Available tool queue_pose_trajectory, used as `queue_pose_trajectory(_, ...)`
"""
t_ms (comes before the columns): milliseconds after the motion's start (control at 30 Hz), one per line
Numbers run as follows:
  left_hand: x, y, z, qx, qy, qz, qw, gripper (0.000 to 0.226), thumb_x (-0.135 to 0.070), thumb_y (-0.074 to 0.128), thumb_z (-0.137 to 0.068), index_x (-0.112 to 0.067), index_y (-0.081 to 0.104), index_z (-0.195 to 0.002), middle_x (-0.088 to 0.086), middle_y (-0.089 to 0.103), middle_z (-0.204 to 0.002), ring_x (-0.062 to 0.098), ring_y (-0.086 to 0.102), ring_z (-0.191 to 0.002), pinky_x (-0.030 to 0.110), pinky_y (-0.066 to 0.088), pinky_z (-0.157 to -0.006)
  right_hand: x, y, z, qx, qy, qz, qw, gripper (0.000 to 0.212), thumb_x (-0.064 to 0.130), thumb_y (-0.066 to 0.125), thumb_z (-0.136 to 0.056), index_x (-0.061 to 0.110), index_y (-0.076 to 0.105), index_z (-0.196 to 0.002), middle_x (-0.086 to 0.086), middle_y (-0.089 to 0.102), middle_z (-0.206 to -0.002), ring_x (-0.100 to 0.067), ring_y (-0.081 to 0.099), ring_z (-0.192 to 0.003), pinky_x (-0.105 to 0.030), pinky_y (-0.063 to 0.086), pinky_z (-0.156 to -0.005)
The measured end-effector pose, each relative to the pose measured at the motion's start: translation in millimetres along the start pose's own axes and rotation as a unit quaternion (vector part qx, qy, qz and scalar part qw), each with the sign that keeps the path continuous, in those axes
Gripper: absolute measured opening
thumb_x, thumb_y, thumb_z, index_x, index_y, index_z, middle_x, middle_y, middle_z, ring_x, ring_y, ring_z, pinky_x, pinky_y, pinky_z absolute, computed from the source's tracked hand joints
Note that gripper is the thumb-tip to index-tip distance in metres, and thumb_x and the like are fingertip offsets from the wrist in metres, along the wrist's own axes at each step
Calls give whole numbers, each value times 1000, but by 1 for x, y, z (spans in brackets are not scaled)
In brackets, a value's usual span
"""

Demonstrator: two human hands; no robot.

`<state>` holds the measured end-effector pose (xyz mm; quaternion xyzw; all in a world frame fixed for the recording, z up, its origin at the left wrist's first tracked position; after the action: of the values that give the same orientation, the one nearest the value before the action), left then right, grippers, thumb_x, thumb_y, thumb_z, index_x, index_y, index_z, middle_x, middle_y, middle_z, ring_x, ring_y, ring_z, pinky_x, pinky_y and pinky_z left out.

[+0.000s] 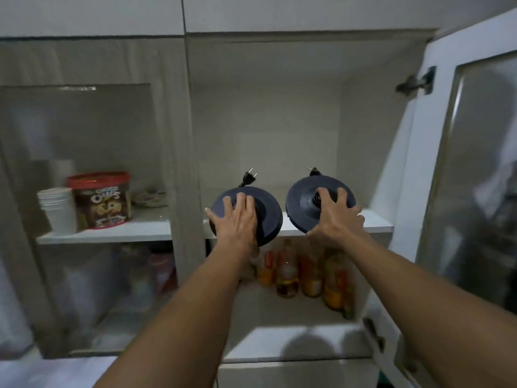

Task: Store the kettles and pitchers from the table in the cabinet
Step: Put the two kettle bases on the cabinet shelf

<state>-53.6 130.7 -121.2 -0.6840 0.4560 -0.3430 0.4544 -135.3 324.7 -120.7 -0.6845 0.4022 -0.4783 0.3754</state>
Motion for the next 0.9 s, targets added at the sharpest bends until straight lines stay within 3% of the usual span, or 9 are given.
queue_pose_trajectory(133, -39, 15, -48, 5, 29, 17, 999, 111, -40, 85, -66, -13, 16, -148, 6, 17, -150, 35, 13, -142, 74, 17, -106, -35, 4, -38, 12, 33, 22, 999, 110, 37, 85, -69, 39, 13, -153, -5, -4, -166, -51, 21, -142, -56, 34, -113)
queue_pose_trajectory(333, -57, 56, -137, 65, 14, 15, 998, 120, -54, 84, -61, -13, 14, -149, 5, 16, -151, 34, 12, -142, 76, 15, -107, -44, 37, -135, 71, -4, 74, 995, 115, 46, 87, -61, 36, 16, -151, -11, 1, -164, -52, 30, -140, -57, 39, -108)
queue_pose_trajectory(500, -60, 100, -213, 119, -42, 30, 992, 95, -40, 75, -79, -13, 17, -149, 3, 19, -152, 32, 10, -145, 74, 15, -109, -43, 75, -219, 152, -31, 98, 983, 115, 49, 89, -53, 30, 25, -147, -13, 17, -156, -45, 42, -132, -51, 45, -104)
queue_pose_trajectory(633, -58, 139, -252, 199, -31, 8, 979, 147, -77, 79, -40, -14, 8, -153, 5, 19, -152, 35, 13, -143, 66, 26, -109, -40, 114, -269, 222, -31, 87, 971, 128, 50, 92, -49, 24, 23, -153, -13, 19, -157, -41, 41, -136, -50, 45, -107)
queue_pose_trajectory(767, -48, 175, -284, 229, -41, 91, 968, 151, -80, 77, -36, -19, 6, -154, 8, 20, -150, 36, 16, -141, 58, 33, -110, -38, 147, -305, 274, -35, 58, 959, 140, 61, 87, -36, 23, 25, -155, -6, 37, -157, -32, 44, -138, -44, 44, -108)
queue_pose_trajectory(900, -45, 198, -305, 224, -36, 147, 963, 147, -84, 70, -41, -26, -3, -154, 1, 10, -155, 34, 13, -142, 56, 30, -112, -33, 157, -329, 262, -43, 54, 962, 137, 70, 80, -31, 23, 32, -151, -6, 46, -149, -29, 46, -134, -43, 46, -106)
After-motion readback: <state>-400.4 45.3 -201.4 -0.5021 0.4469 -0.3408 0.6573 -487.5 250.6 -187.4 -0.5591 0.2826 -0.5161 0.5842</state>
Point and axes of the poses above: each hand's wrist, its own z-axis away from the middle knuckle, its own y-axis out of the palm, x = y × z, the point moved 8 cm from there along -z, towards the middle knuckle
